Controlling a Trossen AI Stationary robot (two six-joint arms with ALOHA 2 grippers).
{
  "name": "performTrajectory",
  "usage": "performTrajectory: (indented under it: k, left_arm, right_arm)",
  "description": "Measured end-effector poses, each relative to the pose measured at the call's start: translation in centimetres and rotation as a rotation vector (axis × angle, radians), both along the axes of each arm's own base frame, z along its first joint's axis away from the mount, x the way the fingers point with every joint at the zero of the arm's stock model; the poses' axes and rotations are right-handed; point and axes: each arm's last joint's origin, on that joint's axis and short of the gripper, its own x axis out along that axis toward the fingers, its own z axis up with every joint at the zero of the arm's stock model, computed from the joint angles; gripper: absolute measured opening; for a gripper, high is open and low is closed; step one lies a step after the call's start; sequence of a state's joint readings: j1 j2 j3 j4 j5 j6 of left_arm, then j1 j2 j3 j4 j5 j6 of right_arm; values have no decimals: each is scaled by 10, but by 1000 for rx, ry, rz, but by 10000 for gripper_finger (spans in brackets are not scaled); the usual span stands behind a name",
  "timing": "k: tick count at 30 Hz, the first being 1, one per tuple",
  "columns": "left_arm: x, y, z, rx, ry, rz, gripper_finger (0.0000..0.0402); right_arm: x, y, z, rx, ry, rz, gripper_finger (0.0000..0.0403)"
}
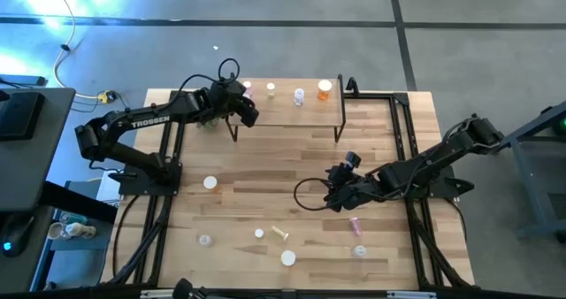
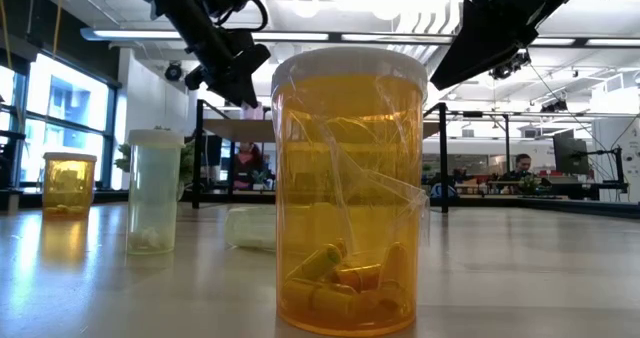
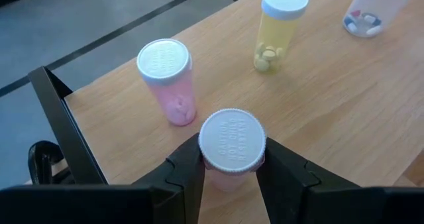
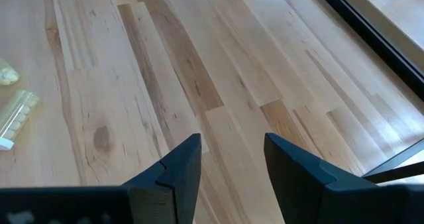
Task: Pick and place medicine bottles onto shelf by color
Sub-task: Put the top pink pill bottle aligned with the other pink pill bottle on the shelf
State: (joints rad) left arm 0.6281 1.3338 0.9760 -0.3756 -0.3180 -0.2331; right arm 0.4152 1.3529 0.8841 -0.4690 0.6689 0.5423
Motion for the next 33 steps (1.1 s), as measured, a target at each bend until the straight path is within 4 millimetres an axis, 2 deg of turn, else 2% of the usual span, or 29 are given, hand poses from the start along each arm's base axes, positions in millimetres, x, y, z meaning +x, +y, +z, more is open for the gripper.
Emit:
performTrajectory:
  k: [19, 28, 33]
  left_arm:
    - [1, 0, 0, -6, -11, -13, 118]
    - [-1, 1, 0, -10, -10, -8, 175]
    - [-1, 1, 1, -9, -7, -4, 191]
  right_arm:
    - [0, 0, 0, 0, 0, 0, 156]
    - [0, 0, 0, 0, 0, 0, 156]
    - [0, 0, 0, 0, 0, 0, 156]
